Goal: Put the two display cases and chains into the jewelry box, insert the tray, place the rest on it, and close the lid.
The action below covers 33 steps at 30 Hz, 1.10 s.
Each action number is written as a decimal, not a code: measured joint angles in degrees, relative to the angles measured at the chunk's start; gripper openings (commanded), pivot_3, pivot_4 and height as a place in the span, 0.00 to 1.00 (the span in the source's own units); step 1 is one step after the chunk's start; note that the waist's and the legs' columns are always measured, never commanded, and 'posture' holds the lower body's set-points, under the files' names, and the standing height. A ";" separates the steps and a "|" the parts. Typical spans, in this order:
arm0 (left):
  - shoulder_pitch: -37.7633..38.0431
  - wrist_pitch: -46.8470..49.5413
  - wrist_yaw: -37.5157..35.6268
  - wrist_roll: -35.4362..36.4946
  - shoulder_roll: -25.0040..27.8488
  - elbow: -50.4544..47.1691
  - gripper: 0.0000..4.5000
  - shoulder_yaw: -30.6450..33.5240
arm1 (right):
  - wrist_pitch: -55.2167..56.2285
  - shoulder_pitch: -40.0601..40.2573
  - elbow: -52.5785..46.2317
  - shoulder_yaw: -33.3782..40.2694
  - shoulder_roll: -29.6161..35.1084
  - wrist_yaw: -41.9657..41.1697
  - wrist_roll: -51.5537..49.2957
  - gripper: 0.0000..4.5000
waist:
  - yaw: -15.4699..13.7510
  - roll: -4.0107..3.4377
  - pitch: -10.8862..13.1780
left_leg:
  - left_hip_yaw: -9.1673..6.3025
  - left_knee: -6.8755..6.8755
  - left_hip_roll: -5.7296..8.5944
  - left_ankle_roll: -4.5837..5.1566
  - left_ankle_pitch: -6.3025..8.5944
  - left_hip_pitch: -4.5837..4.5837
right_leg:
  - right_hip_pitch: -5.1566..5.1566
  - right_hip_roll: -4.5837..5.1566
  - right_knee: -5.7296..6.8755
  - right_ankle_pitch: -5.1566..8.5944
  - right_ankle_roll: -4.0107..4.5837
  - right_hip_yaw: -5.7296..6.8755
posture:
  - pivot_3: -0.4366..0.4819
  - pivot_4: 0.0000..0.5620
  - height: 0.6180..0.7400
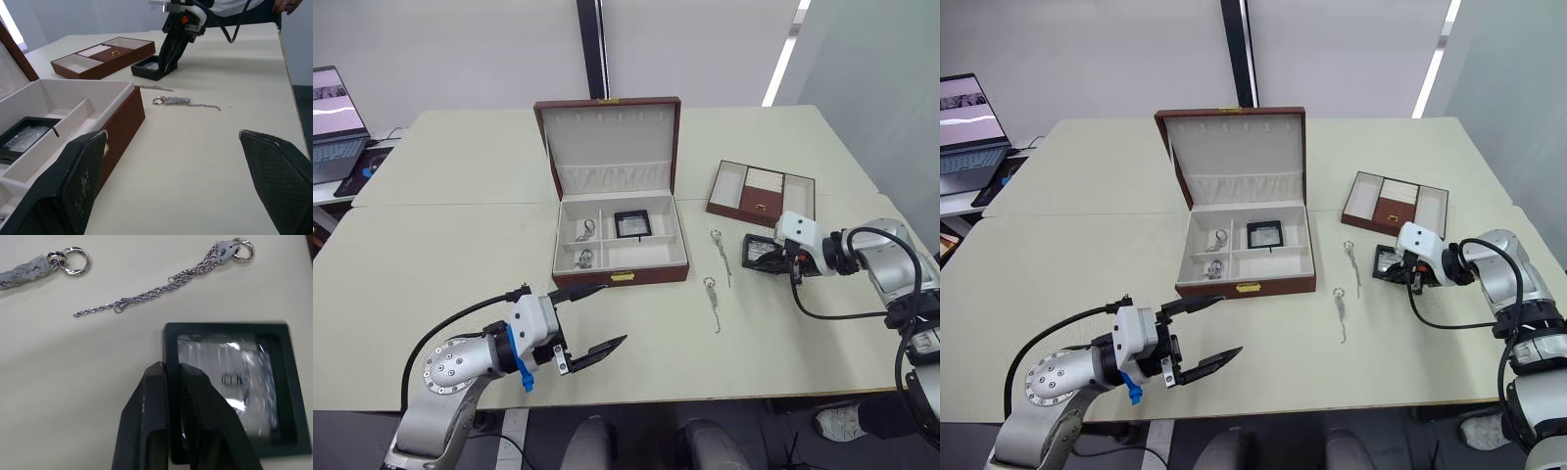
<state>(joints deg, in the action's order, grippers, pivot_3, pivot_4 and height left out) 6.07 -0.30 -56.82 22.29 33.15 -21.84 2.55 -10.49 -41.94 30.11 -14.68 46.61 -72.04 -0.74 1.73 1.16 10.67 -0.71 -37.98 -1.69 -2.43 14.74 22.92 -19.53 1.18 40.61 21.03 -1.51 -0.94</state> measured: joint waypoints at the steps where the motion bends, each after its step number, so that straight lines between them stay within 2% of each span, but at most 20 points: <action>1: -0.01 0.09 0.01 0.00 0.01 0.00 1.00 0.00 | 0.03 0.00 0.03 0.02 -0.03 0.01 0.00 0.01 | 0.01 0.00 0.00 | 0.00 0.00 0.00 0.00 0.00 0.00 | 0.00 0.00 0.00 0.00 0.00 0.00 | 0.48 0.27 1.00; 11: -0.05 0.33 1.35 -0.04 -0.33 -0.01 1.00 -0.04 | -1.41 0.22 -0.43 0.69 -0.13 -1.44 -1.10 0.01 | -0.01 0.00 0.00 | 0.00 0.00 0.00 0.00 0.00 0.00 | 0.00 0.00 0.00 0.00 0.00 -0.01 | 0.48 0.27 1.00; 18: 1.50 2.84 6.02 -0.01 -2.19 -0.85 1.00 -0.05 | -12.03 -2.46 -13.08 2.71 -0.78 -5.68 -7.25 0.01 | 0.18 -0.09 0.05 | -0.04 0.02 -0.03 0.00 0.00 0.00 | -0.01 -0.02 0.01 0.00 0.00 0.02 | 0.48 0.27 1.00; 21: 3.40 3.90 8.94 -0.01 -3.36 -2.32 1.00 0.15 | -18.34 -5.83 -20.01 1.22 -2.94 -7.54 -9.44 0.01 | 0.09 -0.09 0.05 | -0.07 0.02 -0.03 0.00 0.00 0.02 | -0.01 -0.01 -0.02 0.00 0.00 0.04 | 0.48 0.27 1.00; 24: 5.46 4.45 11.21 -0.01 -3.45 -3.53 1.00 0.92 | -22.70 -9.34 -22.26 -1.56 -5.46 -7.82 -9.46 0.01 | 0.02 -0.09 0.05 | -0.08 0.02 -0.02 0.00 0.00 0.02 | 0.00 0.00 -0.04 0.00 0.00 0.05 | 0.48 0.27 1.00; 33: 12.90 6.30 19.56 -0.06 -5.86 -8.83 1.00 5.62 | -23.77 -19.78 -13.81 -8.24 -19.18 -6.08 -7.51 0.01 | 0.09 -0.09 0.05 | -0.08 0.04 -0.01 0.00 0.01 0.05 | -0.08 0.02 -0.05 0.00 0.00 0.05 | 0.48 0.27 1.00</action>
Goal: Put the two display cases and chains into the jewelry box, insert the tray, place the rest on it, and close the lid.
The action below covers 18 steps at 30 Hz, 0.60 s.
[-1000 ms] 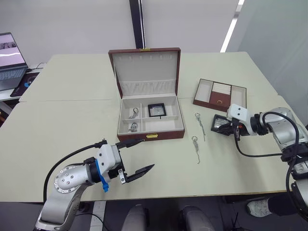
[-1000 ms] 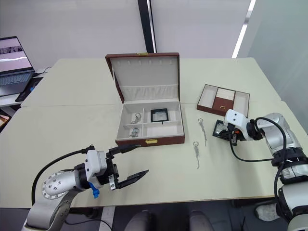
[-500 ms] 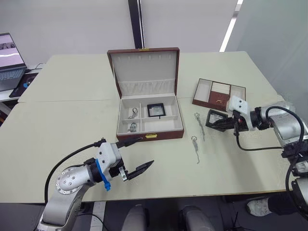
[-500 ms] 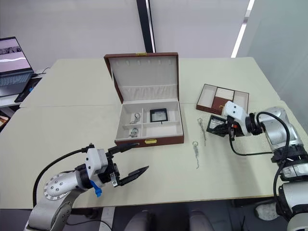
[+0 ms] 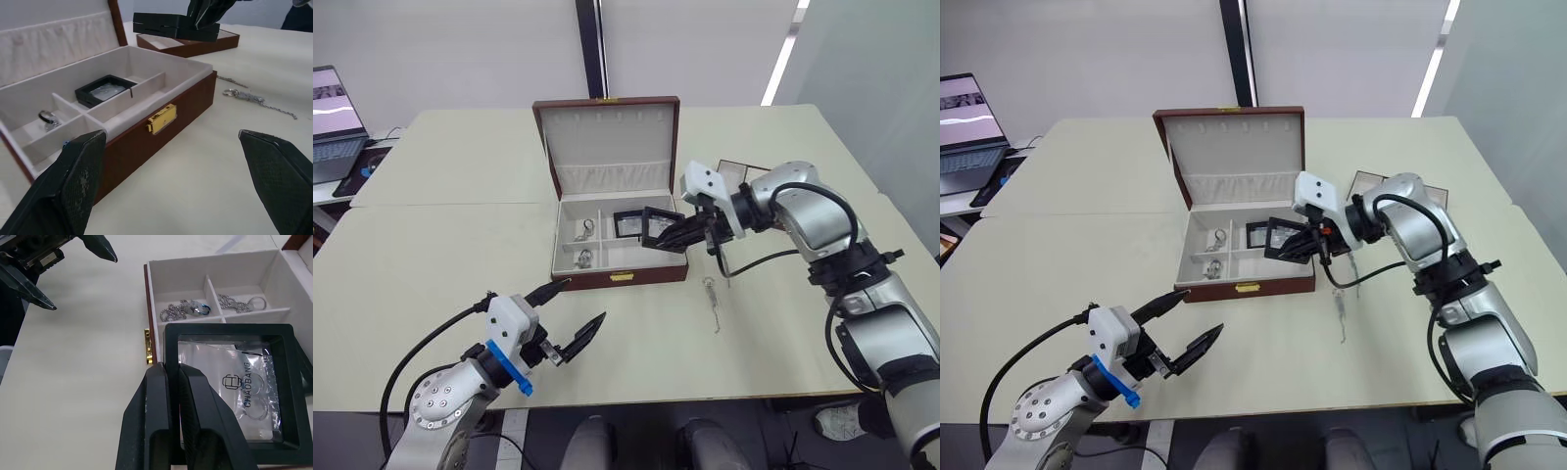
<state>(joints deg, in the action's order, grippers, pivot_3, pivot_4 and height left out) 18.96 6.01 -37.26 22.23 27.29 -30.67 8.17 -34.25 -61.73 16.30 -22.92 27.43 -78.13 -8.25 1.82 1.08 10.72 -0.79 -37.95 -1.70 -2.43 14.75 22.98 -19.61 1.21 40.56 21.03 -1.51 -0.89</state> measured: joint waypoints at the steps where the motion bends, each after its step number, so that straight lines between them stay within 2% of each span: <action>1: 1.07 0.00 0.62 -0.07 -0.30 -0.59 1.00 0.15 | 0.52 -0.75 1.46 -0.55 -0.98 0.05 0.47 0.01 | -0.03 0.00 0.00 | 0.00 0.00 0.01 0.00 0.00 0.00 | 0.00 0.01 -0.01 0.00 0.00 0.00 | 0.48 0.27 1.00; 9: 5.23 -0.33 4.30 -1.61 -2.55 -3.27 1.00 0.15 | 4.63 -4.45 12.56 -5.21 -6.15 -2.01 4.55 0.01 | 0.00 0.00 0.00 | -0.02 0.02 0.01 0.00 0.00 -0.01 | -0.01 0.02 0.00 -0.01 0.02 0.03 | 0.48 0.27 1.00; 18: 7.45 -1.59 5.65 -3.25 -3.96 -4.83 1.00 -0.02 | 10.97 -7.13 23.51 -6.44 -10.75 -3.01 9.25 0.01 | 0.06 -0.01 0.01 | 0.01 0.07 0.00 0.00 0.00 -0.01 | -0.04 0.01 -0.01 -0.01 0.03 0.01 | 0.48 0.27 1.00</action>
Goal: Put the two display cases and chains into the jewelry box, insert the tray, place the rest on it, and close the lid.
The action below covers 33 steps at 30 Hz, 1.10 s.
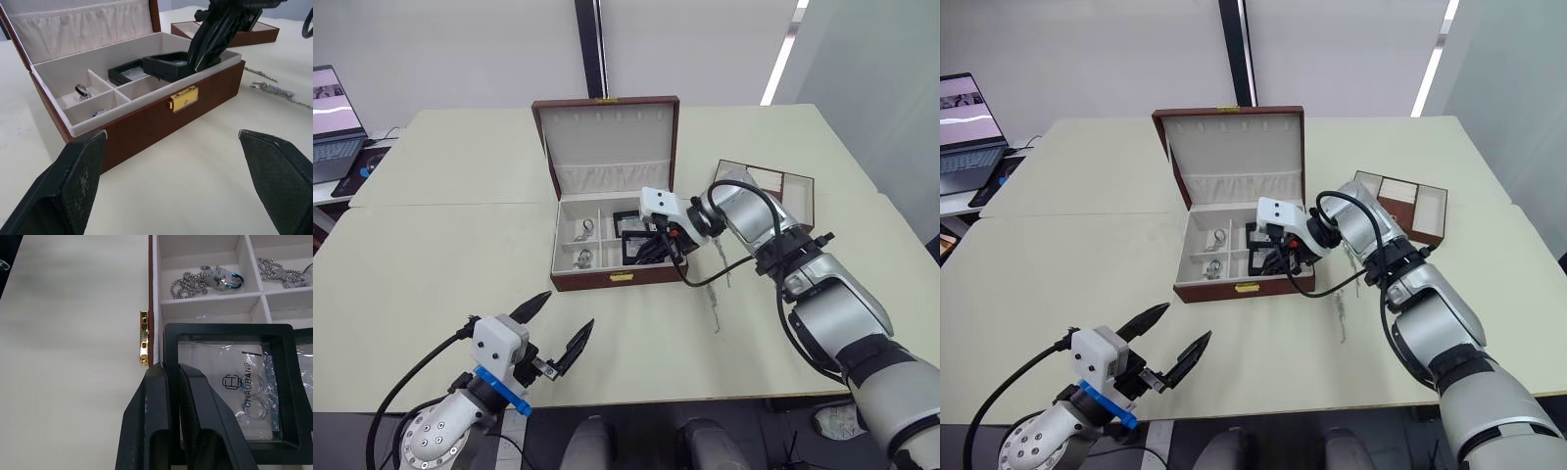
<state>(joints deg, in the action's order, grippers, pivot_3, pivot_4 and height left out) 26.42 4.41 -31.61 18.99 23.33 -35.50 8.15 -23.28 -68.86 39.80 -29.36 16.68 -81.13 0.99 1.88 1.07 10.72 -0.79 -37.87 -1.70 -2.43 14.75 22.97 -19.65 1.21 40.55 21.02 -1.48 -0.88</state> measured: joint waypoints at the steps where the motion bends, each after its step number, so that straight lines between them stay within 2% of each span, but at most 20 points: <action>1: 0.06 -0.04 0.01 -0.05 -0.08 0.00 1.00 0.00 | 0.62 -0.22 0.97 0.00 -0.28 -0.04 0.13 0.01 | 0.00 0.00 0.00 | 0.00 0.00 0.00 0.00 0.00 0.00 | 0.00 0.00 0.00 0.00 0.00 0.01 | 0.48 0.27 1.00; 6: 0.11 -0.11 0.07 -0.21 -0.51 0.01 1.00 -0.06 | 2.78 -1.46 4.83 0.14 -1.56 -0.13 1.28 0.01 | 0.00 -0.01 0.00 | 0.00 0.00 0.00 0.00 0.00 0.00 | 0.00 0.00 0.00 0.00 0.00 0.00 | 0.48 0.27 1.00; 8: -0.02 -0.11 0.04 -0.24 -0.54 0.01 1.00 -0.07 | 2.94 -1.61 5.75 0.54 -1.93 -0.18 1.43 0.16 | 0.00 -0.01 0.00 | 0.00 0.00 0.00 0.00 0.00 0.01 | 0.00 0.00 0.00 0.00 0.00 0.00 | 0.48 0.27 1.00; 13: -0.26 -0.11 -0.25 -0.27 -0.55 0.12 1.00 -0.27 | 2.98 -2.18 6.62 2.13 -2.10 -0.53 1.94 0.45 | -0.01 -0.01 0.01 | 0.00 0.02 0.00 0.00 0.00 0.01 | -0.01 0.00 -0.02 0.00 0.01 0.00 | 0.48 0.27 1.00; 21: -1.13 -0.11 -0.55 -0.28 -0.44 0.47 1.00 -0.58 | 2.51 -2.21 6.36 4.06 -2.12 -2.39 1.83 1.00 | -0.01 -0.01 0.01 | 0.00 0.03 -0.01 0.00 0.00 0.01 | -0.01 0.00 -0.02 0.00 0.01 0.00 | 0.48 0.27 1.00; 29: -2.27 0.02 -1.60 -0.19 0.12 1.42 1.00 -0.73 | 1.41 -2.17 6.24 8.22 -2.21 -1.37 -0.22 1.00 | -0.01 -0.02 0.01 | 0.00 0.05 -0.01 0.00 0.00 0.02 | -0.02 0.00 -0.02 0.00 0.01 0.00 | 0.48 0.27 1.00; 33: -3.90 4.19 -1.53 0.71 1.96 2.04 1.00 -0.70 | 1.56 1.04 2.46 15.73 -1.45 2.19 -5.17 1.00 | -0.09 -0.01 0.01 | -0.02 0.05 -0.01 0.00 0.00 0.02 | 0.01 0.00 -0.03 0.00 0.01 0.02 | 0.48 0.27 1.00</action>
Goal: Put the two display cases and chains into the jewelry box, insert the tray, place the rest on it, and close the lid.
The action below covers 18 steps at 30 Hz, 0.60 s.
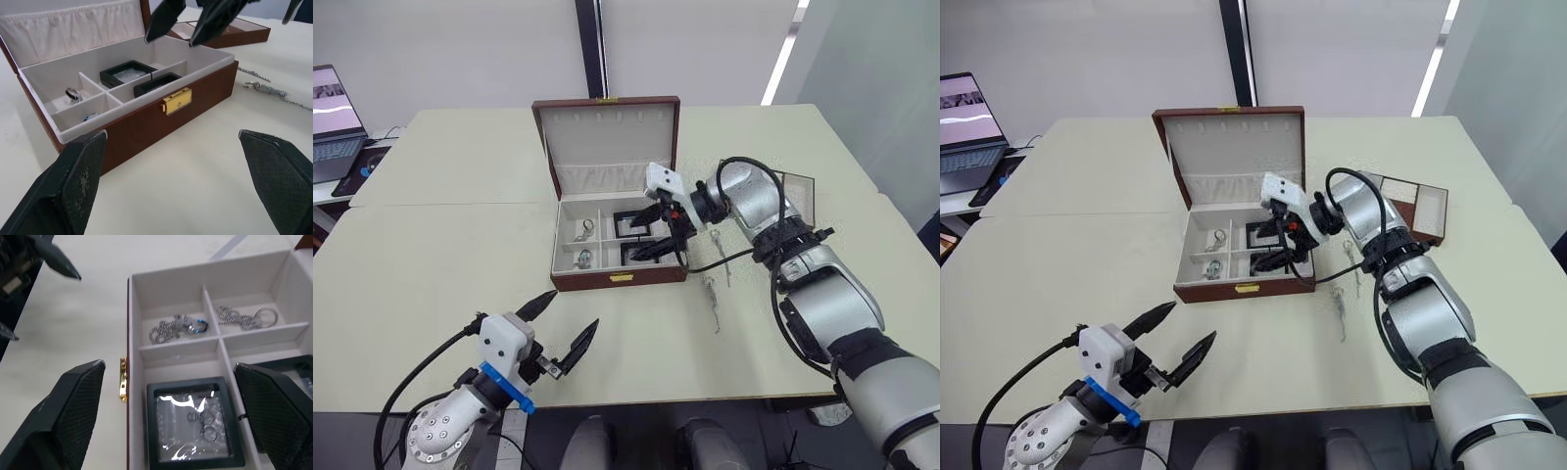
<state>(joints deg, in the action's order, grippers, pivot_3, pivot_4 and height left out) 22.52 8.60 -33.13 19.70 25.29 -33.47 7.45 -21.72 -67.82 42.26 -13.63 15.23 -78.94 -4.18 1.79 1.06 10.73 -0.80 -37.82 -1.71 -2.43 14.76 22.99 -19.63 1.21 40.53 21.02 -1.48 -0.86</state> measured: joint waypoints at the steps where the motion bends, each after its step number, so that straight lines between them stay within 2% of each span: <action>1: -0.26 1.13 -0.02 0.56 0.66 0.08 1.00 0.67 | 0.25 1.20 -1.00 1.53 0.28 1.06 -0.83 1.00 | -0.10 0.00 0.00 | -0.04 -0.02 0.00 0.00 0.00 0.02 | 0.01 0.00 -0.01 0.00 0.00 0.05 | 0.48 0.27 1.00; 6: -5.01 10.27 -1.38 6.07 7.79 3.46 1.00 7.51 | 4.73 14.79 -10.67 11.87 4.85 10.43 -5.63 1.00 | -0.37 0.00 0.00 | -0.03 -0.03 0.06 0.00 0.00 0.06 | 0.02 0.04 -0.08 0.00 0.00 0.05 | 0.48 0.27 1.00; 11: -9.36 18.41 -4.34 10.21 15.00 10.32 1.00 13.00 | 2.84 25.60 -20.92 16.50 12.70 13.86 -8.13 1.00 | 0.26 -0.04 0.02 | 0.03 0.06 0.00 0.00 0.00 0.04 | -0.03 -0.03 -0.10 0.00 -0.01 -0.04 | 0.48 0.27 1.00; 18: -15.70 19.39 -8.60 10.29 20.20 23.02 1.00 17.09 | -2.73 42.15 -32.87 23.23 21.13 17.76 -12.09 1.00 | 0.11 -0.04 0.03 | 0.08 0.11 0.01 0.00 0.00 0.03 | 0.01 -0.02 -0.20 0.00 -0.01 -0.07 | 0.48 0.27 1.00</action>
<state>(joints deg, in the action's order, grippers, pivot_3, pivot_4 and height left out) 6.82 27.98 -41.74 29.98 45.49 -10.45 24.55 -24.45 -25.67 9.39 9.60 36.36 -61.18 -16.27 1.90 1.02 10.75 -0.72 -37.71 -1.70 -2.43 14.76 23.03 -19.63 1.20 40.32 21.02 -1.48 -0.93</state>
